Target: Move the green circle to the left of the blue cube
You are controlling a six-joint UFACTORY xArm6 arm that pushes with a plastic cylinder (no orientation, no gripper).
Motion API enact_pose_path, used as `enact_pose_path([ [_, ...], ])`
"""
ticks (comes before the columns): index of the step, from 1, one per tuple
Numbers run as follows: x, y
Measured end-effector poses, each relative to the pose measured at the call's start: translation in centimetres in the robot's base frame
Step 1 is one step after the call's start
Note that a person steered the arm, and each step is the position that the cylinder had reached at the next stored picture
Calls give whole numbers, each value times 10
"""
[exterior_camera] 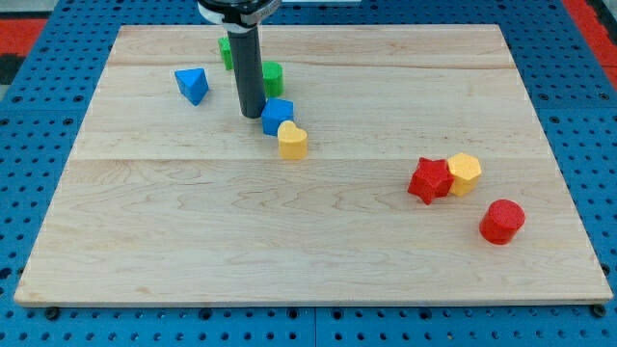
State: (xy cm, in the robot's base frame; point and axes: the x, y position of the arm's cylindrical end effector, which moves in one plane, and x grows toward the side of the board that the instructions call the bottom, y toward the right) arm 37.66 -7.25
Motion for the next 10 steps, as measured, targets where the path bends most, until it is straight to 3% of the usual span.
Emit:
enact_pose_path([
  [1, -3, -21],
  [2, -32, -57],
  [3, -72, -55],
  [5, -113, 30],
  [8, -44, 3],
  [10, -40, -68],
])
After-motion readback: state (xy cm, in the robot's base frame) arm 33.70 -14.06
